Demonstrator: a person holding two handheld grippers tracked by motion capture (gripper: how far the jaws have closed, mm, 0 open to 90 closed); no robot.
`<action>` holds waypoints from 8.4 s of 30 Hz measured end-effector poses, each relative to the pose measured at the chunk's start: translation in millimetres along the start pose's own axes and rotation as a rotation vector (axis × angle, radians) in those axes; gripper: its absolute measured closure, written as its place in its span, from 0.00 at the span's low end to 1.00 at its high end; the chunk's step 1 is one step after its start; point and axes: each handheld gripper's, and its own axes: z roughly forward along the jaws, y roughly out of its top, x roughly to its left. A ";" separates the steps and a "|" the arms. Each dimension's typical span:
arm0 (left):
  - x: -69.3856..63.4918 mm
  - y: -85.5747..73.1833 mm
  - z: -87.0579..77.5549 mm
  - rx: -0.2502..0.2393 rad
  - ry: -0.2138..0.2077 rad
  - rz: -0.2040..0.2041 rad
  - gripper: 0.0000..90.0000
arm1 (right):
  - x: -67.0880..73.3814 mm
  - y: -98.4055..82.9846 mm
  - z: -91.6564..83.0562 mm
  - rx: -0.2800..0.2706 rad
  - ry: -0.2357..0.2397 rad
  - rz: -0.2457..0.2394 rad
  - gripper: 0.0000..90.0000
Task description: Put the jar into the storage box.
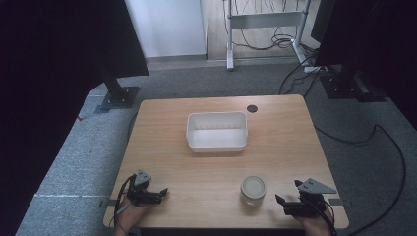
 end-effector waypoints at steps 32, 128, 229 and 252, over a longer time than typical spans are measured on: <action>-0.2 -0.4 -0.1 -0.002 0.003 -0.004 0.04 | 49.4 22.4 16.1 -0.070 0.153 -0.095 0.01; -0.4 -0.4 -0.2 0.000 0.003 -0.004 0.03 | 52.5 135.2 119.0 -0.066 0.006 -0.092 0.10; -0.7 -0.9 -0.8 -0.001 0.002 -0.002 0.03 | 52.9 164.8 261.2 0.013 -0.153 -0.026 0.03; -0.7 -0.9 -0.9 0.002 0.003 0.000 0.03 | 52.7 177.4 232.3 -0.031 -0.141 -0.045 0.02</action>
